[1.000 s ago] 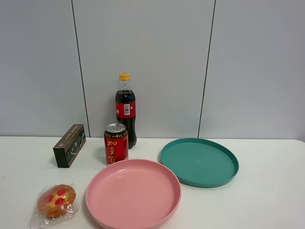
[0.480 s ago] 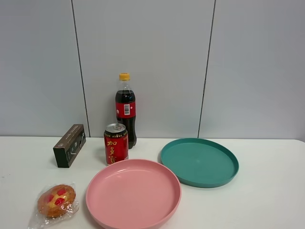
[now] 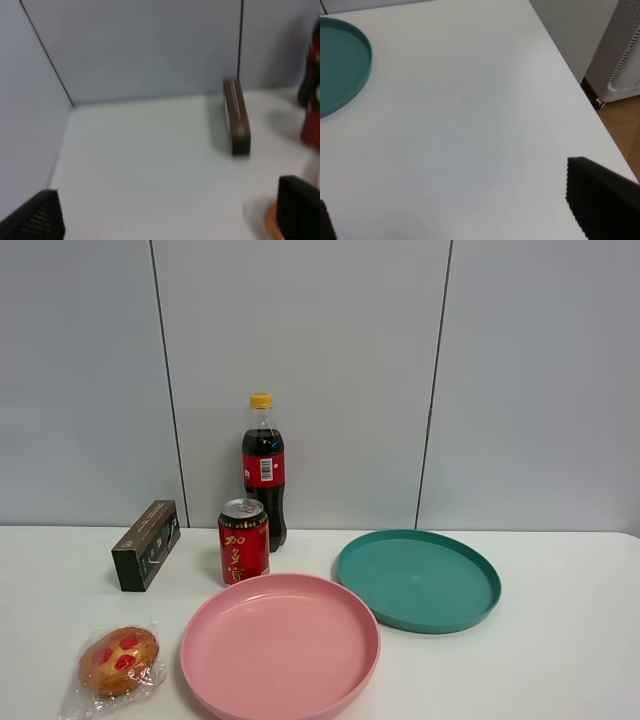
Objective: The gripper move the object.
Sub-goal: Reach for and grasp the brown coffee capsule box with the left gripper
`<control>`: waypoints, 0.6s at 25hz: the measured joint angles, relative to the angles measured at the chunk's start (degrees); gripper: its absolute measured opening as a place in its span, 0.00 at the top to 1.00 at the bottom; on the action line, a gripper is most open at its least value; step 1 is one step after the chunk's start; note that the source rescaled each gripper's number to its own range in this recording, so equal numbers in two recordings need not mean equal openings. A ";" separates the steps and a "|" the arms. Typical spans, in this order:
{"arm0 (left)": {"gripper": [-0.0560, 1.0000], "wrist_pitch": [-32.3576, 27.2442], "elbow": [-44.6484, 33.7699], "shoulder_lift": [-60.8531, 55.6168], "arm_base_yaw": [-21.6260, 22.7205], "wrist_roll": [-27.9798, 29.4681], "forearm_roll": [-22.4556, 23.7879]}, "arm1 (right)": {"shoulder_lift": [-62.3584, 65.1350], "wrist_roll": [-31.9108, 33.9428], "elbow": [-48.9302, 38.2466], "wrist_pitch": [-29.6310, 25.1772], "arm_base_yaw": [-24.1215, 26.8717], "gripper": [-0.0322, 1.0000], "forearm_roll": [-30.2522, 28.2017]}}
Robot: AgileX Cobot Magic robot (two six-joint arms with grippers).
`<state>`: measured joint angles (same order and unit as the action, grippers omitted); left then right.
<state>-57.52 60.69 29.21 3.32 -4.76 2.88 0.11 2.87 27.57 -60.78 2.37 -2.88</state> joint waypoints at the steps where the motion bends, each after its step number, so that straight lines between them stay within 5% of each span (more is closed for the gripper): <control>1: 0.00 0.90 3.48 3.95 0.00 -0.18 0.13 | 0.00 0.00 0.00 0.00 0.00 0.00 0.00; 8: 0.00 3.36 28.00 37.73 0.00 -1.60 -1.44 | 0.00 0.00 0.00 0.00 0.00 0.00 0.00; 15: 0.00 -2.03 38.13 59.72 -2.44 -2.65 -5.71 | 0.00 0.00 0.00 0.00 0.00 0.00 0.00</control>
<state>-59.55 98.82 88.93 0.88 -7.41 -2.83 0.11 2.87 27.57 -60.78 2.37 -2.88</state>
